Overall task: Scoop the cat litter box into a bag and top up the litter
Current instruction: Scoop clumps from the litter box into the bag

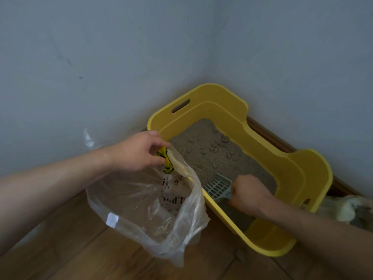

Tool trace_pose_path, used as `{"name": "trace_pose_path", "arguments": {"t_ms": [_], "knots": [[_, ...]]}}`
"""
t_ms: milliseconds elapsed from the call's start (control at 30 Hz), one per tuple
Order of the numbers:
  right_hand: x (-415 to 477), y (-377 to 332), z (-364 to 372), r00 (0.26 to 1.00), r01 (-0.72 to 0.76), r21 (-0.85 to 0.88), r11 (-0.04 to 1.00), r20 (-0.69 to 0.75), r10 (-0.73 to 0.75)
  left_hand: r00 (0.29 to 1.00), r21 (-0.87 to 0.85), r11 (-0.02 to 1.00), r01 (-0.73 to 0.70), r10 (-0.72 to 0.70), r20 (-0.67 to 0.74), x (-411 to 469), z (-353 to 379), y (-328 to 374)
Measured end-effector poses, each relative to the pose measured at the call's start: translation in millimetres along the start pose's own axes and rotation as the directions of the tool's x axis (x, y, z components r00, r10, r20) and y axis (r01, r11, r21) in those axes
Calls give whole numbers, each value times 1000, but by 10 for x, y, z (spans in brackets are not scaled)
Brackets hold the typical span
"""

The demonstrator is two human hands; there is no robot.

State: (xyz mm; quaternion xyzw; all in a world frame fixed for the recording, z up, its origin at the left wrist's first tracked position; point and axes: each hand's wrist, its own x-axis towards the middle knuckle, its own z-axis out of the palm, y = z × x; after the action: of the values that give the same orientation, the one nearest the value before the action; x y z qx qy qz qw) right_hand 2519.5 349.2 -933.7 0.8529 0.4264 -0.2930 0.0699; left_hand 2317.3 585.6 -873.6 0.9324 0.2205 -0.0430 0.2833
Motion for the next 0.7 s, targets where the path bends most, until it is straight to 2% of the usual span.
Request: {"name": "trace_pose_path", "arguments": {"t_ms": [200,533,700], "knots": [[290,-272,40,999,3,79,997,-41,0,999,-1,999,-40,40,5,40,3,-34],[761,-644,-80,989,84,107,991,-130,-70,996,-28,999,-44,46,77,45,-40,-80],[934,-710,36,979,104,219,970,-196,-60,994,-7,999,-43,44,104,50,-58,-76]]}}
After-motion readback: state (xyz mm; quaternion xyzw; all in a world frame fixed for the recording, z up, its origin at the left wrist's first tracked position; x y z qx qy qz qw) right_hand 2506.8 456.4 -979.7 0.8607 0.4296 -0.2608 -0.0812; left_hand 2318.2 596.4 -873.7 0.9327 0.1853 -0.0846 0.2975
